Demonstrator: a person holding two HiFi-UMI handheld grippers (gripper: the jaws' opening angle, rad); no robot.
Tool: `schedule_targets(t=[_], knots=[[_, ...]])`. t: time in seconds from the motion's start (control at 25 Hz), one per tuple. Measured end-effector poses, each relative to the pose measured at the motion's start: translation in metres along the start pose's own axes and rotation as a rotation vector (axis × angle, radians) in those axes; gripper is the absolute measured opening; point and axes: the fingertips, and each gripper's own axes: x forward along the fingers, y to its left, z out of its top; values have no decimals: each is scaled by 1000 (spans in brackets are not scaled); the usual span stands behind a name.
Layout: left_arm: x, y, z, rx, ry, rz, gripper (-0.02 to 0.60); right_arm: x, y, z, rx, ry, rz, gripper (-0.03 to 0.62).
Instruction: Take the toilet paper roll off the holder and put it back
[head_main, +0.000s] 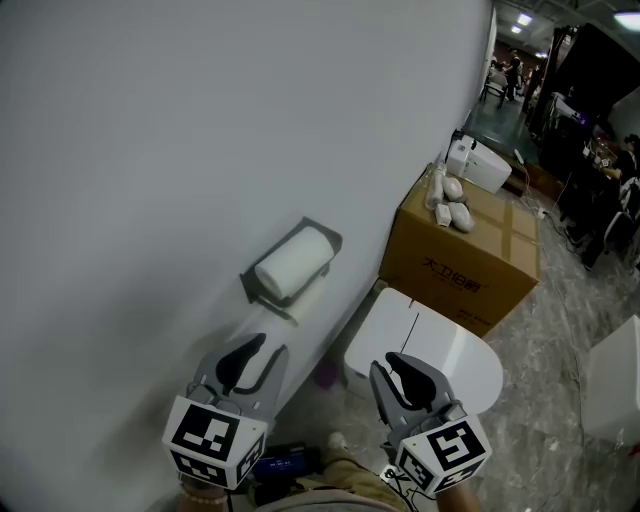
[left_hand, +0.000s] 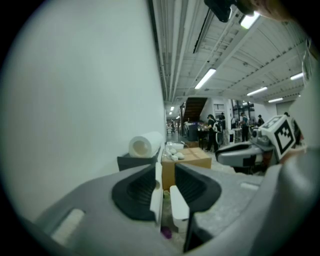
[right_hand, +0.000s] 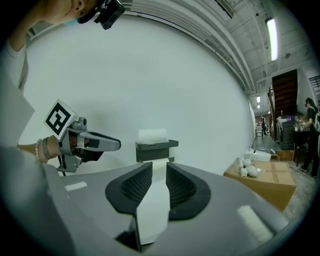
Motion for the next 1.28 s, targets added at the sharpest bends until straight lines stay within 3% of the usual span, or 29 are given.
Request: schedule_targets(t=[0.6,1.0,1.28], knots=[[47,28,29,23,15,97,127,33,-37,14,2,-6,61,74],[65,35,32,15,27,105,127,48,-48,18,-1,-8,72,74],[69,37,36,5,3,90,72,49,-50,18,-12,1,67,74]])
